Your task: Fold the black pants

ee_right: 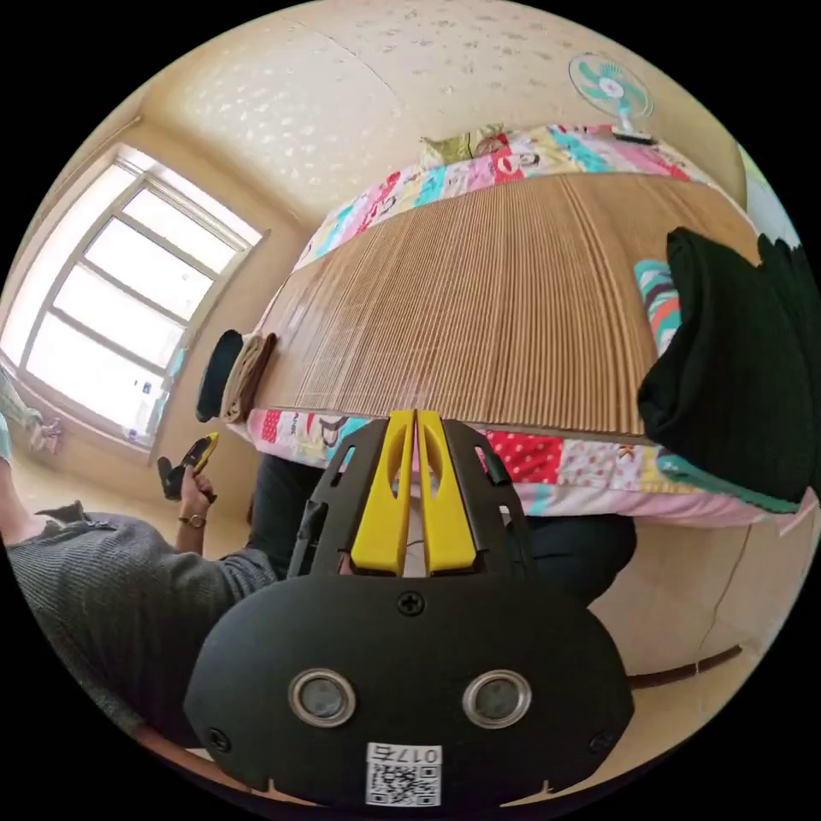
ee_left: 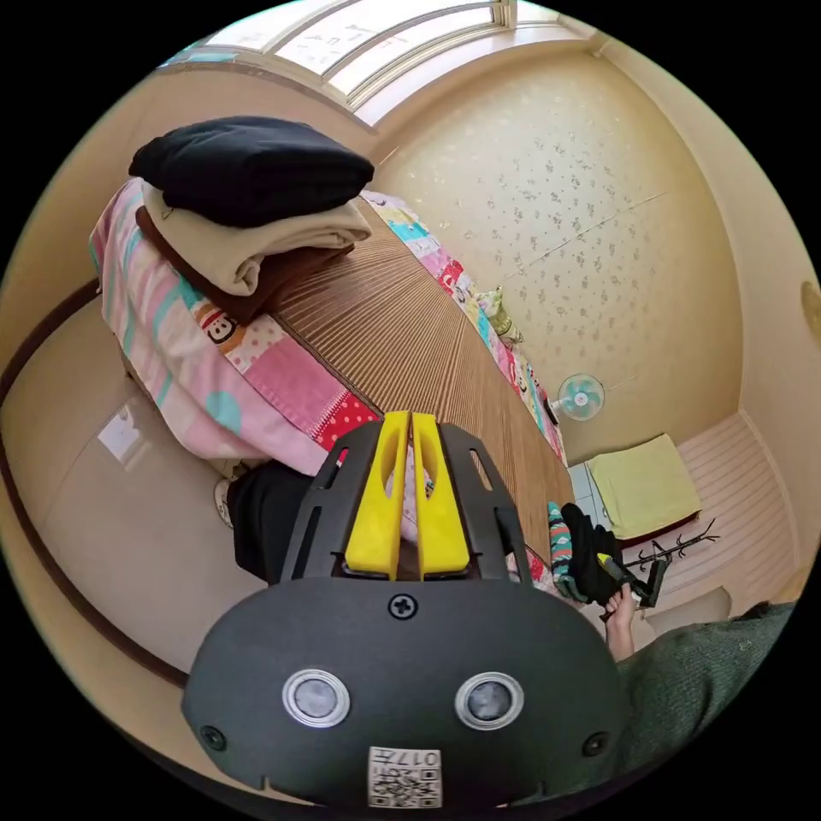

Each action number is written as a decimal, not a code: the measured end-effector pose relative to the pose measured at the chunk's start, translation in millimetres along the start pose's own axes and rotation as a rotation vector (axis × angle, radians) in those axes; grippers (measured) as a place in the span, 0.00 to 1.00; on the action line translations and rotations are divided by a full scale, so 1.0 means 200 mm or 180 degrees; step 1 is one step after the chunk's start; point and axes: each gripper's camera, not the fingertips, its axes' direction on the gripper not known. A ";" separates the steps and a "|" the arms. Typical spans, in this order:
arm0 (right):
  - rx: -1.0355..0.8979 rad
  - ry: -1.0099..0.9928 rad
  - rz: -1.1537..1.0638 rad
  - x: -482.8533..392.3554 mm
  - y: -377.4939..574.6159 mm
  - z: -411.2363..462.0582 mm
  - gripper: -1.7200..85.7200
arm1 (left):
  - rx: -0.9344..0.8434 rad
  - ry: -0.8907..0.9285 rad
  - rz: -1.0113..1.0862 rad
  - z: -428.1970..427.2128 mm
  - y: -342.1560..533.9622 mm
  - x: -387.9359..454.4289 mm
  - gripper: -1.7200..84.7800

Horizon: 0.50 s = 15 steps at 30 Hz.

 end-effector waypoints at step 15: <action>0.2249 0.1492 0.0213 -0.49 0.62 -0.92 0.02 | -0.1121 0.0508 0.1679 0.78 0.50 1.09 0.01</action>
